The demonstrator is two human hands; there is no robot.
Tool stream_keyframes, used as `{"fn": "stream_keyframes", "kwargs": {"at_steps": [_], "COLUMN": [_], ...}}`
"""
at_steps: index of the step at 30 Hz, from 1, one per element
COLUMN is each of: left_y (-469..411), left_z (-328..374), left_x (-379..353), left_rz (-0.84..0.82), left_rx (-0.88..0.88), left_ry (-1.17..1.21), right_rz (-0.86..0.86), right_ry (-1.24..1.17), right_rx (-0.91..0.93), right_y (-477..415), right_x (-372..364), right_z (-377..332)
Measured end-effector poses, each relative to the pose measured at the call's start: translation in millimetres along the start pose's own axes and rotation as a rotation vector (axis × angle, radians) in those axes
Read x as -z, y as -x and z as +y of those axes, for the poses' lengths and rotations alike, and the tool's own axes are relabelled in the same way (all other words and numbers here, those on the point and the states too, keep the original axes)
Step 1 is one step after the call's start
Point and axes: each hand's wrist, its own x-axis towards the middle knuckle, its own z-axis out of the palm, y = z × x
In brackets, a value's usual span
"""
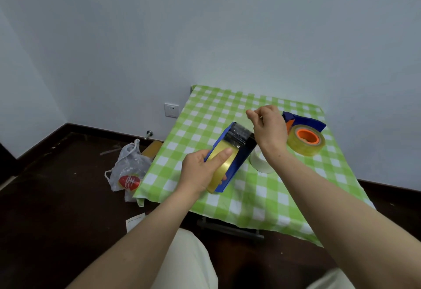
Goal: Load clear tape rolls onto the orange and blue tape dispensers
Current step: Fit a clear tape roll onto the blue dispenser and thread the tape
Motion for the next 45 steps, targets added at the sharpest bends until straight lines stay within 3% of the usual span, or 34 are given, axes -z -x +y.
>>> {"fn": "stream_keyframes", "kwargs": {"at_steps": [9, 17, 33, 45], "left_y": [-0.2, 0.9, 3.4, 13.9], "left_z": [0.8, 2.0, 9.6, 28.4], "left_x": [2.2, 3.3, -0.3, -4.6], "left_rz": [0.053, 0.126, 0.139, 0.106], "left_rx": [0.017, -0.032, -0.077, -0.139], "left_ry": [-0.187, -0.042, -0.024, 0.076], "right_rz": [0.06, -0.026, -0.168, -0.683], "right_ry": [-0.064, -0.119, -0.129, -0.704], "right_rx": [0.013, -0.087, -0.146, -0.689], "right_y": [-1.7, -14.2, -22.1, -12.4], "right_x": [3.2, 8.0, 17.1, 25.3], "right_z": [-3.1, 0.1, 7.2, 17.0]}}
